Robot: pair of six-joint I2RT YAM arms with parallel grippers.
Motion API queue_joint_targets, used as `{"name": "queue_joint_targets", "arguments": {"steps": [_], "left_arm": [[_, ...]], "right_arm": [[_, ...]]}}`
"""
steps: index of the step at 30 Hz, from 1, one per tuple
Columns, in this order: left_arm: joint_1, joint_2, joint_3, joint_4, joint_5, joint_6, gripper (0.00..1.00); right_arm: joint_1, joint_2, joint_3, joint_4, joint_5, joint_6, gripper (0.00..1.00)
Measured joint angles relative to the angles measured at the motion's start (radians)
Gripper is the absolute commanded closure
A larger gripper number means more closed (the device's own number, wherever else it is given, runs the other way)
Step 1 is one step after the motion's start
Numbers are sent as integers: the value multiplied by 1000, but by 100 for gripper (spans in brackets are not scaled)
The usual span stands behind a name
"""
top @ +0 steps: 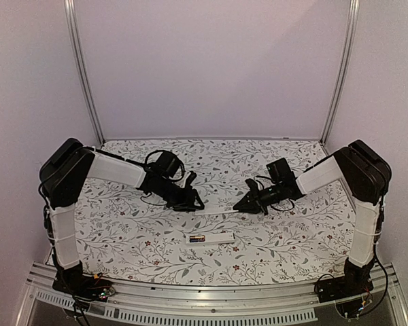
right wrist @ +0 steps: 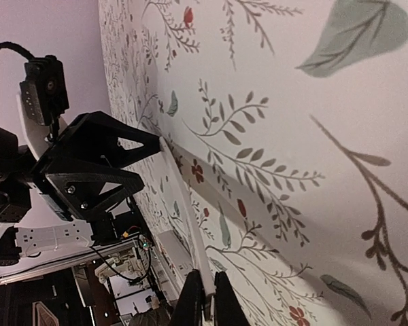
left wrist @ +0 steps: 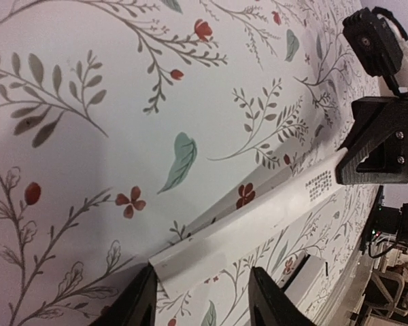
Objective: Load the batteries into the remote control
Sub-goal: Pick up the battery cover at the center of the board.
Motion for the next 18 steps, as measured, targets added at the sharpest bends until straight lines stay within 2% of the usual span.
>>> {"name": "queue_joint_targets", "arguments": {"steps": [4,9,14,18], "left_arm": [[2,-62,-58,14,-16,43,35],[2,-261,-106,-15,-102,157,29],[-14,-519,-134,-12,-177,344,26],[-83,-614,-138,-73,-224,539,29]], "right_arm": [[1,-47,-4,33,-11,3,100],[-8,-128,-26,39,-18,-3,100],[-14,-202,-34,40,-61,-24,100],[-1,-243,-40,40,-100,-41,100]]}}
